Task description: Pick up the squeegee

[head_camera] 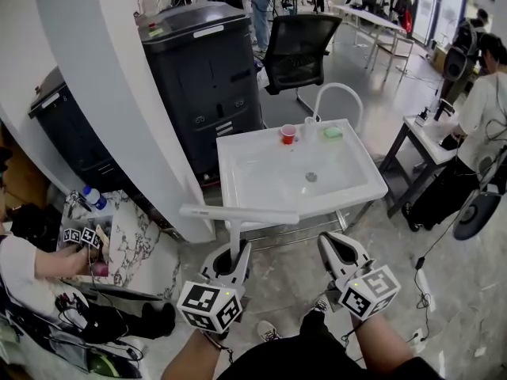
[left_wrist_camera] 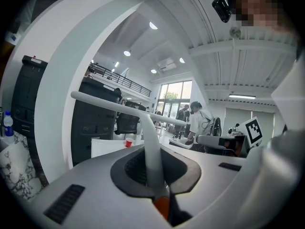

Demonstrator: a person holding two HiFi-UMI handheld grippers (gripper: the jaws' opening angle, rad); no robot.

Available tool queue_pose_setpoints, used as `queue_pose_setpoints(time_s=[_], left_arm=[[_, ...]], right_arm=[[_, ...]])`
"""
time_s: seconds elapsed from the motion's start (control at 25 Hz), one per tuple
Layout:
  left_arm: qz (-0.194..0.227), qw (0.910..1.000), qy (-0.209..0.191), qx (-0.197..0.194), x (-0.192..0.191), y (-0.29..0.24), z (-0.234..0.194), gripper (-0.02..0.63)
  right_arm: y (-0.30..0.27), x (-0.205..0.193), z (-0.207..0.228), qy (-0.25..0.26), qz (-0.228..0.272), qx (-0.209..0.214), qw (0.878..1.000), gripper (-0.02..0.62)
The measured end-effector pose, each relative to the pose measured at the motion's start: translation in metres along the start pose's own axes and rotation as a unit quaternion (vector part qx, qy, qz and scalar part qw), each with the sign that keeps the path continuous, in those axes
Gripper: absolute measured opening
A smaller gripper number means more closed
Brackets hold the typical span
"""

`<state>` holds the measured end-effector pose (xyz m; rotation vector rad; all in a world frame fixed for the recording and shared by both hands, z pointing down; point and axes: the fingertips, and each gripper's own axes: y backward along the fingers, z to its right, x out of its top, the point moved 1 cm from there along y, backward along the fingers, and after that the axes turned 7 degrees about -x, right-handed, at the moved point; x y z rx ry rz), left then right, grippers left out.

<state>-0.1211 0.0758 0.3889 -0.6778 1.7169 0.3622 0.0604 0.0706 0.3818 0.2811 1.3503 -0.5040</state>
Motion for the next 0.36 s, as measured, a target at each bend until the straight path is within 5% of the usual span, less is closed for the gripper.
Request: queue_pose_setpoints(time_s=[0.36], left_arm=[[0.001,1.0,0.0,0.007,0.0048,0.005,-0.0055,0.037]], right_arm=[[-0.0071,0.0016,-0.0059,-0.002,0.001,0.007,1.0,0.017]])
